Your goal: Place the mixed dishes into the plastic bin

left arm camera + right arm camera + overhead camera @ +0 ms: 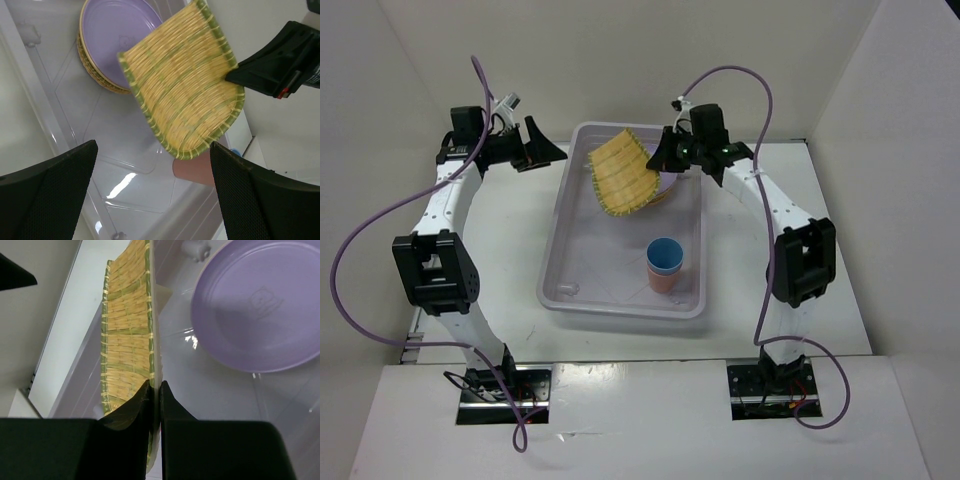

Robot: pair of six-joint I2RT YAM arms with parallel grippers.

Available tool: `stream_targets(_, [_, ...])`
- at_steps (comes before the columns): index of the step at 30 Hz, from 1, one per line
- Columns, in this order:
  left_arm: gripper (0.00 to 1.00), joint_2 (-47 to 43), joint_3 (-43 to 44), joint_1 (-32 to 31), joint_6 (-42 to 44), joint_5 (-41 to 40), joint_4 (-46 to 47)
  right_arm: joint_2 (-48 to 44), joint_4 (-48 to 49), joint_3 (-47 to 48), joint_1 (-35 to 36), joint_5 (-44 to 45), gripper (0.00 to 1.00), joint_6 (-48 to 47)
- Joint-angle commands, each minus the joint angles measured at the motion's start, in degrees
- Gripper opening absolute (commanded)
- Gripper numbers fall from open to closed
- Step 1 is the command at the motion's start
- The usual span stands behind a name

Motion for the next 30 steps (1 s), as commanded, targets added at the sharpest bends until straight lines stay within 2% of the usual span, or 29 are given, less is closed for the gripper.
stream_targets(1, [0.99,-2.85,-0.67,-0.32,2.13,0.25,0.66,0.92,3.00,1.04,1.66,-4.74,0.00,0.22])
stream_targets(17, [0.99,-4.43,-3.39,-0.32,2.13,0.24,1.71,5.41,0.98,-5.11,8.33,-2.99,0.00,0.66])
stream_targets(30, [0.99,-4.43,-4.45,-0.32,2.13,-0.81,1.72,10.77,-1.83,-6.25,8.87,-3.51,0.00,-2.33])
